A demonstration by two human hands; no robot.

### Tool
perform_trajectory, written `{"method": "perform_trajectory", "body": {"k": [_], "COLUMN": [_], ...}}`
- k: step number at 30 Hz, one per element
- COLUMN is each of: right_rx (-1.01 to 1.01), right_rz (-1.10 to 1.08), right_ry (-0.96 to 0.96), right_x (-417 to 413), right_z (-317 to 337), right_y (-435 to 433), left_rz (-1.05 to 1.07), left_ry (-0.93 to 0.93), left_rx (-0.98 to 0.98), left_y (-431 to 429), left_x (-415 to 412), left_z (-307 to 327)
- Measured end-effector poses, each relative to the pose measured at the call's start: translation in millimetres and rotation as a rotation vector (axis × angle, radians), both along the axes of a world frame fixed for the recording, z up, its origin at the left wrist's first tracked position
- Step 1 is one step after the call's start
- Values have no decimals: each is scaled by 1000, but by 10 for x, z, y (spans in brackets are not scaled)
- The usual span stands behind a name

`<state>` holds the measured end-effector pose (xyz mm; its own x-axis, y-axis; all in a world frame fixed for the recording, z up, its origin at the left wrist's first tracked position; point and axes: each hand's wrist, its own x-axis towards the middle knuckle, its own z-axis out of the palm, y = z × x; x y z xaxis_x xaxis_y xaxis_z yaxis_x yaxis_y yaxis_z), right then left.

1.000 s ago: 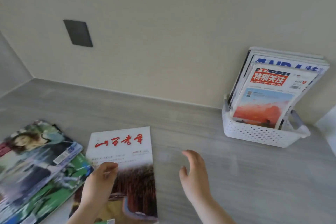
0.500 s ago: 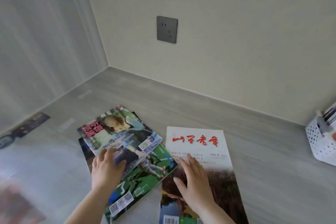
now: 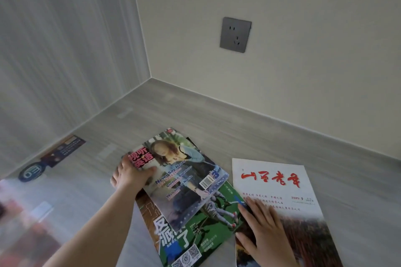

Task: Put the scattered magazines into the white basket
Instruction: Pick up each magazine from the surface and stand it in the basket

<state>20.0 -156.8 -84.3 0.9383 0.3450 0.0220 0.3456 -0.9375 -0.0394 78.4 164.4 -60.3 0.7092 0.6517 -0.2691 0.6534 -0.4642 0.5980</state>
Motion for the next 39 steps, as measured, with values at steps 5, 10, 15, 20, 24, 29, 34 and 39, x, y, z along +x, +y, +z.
{"method": "perform_trajectory", "body": {"k": [5,10,15,20,24,29,34,39], "right_rx": [5,-45,-34,-84,-57,6,2,-7], "right_rz": [-18,-22,-17,-9,-22,-28,-30,-30], "right_ry": [-52,-106,-99,20,-20,-80,-82,-82], "right_x": [20,8,-12,-23,-43,-37,9,25], "right_z": [-20,-6,-22,17,19,-8,-46,-54], "right_y": [12,30,13,35,27,16,-1,2], "left_rz": [-101,-134,-197,-246,-299,-311,-323,-452], "left_ry": [61,185,233,152,198,152,91,267], "left_rx": [35,40,111,77,71,-32,-69,172], "left_y": [144,21,-53,-21,-17,46,103,-23], "left_x": [230,388,488,466,460,540,651,736], "left_z": [9,61,85,-28,-12,-10,-41,17]}}
